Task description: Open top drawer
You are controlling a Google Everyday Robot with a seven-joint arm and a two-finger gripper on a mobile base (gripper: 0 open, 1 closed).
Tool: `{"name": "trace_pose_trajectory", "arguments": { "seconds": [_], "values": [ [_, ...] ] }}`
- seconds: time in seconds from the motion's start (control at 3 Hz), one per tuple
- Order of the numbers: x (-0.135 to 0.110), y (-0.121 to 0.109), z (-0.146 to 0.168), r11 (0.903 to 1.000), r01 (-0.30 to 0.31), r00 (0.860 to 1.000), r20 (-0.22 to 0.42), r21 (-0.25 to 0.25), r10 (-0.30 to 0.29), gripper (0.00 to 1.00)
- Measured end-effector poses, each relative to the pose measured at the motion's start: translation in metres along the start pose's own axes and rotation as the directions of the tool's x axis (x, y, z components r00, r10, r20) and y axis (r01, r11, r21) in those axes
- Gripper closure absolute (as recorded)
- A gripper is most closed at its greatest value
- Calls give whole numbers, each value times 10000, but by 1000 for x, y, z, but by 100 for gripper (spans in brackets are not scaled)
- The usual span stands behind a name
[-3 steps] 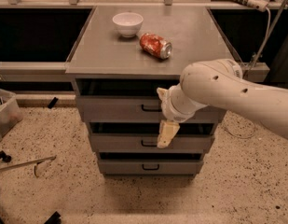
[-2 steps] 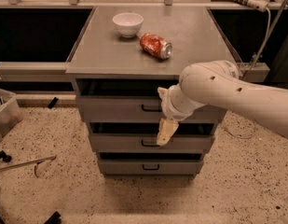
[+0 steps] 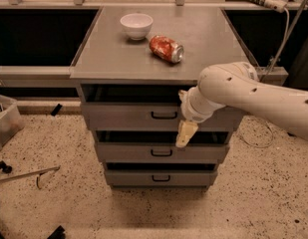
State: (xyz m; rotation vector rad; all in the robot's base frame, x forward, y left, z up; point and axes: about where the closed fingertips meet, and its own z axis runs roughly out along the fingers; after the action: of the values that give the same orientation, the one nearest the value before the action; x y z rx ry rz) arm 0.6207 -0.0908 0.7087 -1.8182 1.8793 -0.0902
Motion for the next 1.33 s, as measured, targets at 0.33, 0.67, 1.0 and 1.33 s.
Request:
{"name": "trace_pose_trajectory", "arguments": {
  "seconds": [0.33, 0.67, 1.0, 1.33],
  "values": [
    [20, -25, -3, 9997, -117, 9994, -338, 218, 124, 0],
    [33, -34, -2, 9996, -241, 9987, -454, 178, 249, 0],
    [36, -22, 3, 9991, -411, 9987, -290, -43, 410, 0],
    [32, 0, 17, 9975, -462, 9989, -151, -537, 455, 0]
  ]
}}
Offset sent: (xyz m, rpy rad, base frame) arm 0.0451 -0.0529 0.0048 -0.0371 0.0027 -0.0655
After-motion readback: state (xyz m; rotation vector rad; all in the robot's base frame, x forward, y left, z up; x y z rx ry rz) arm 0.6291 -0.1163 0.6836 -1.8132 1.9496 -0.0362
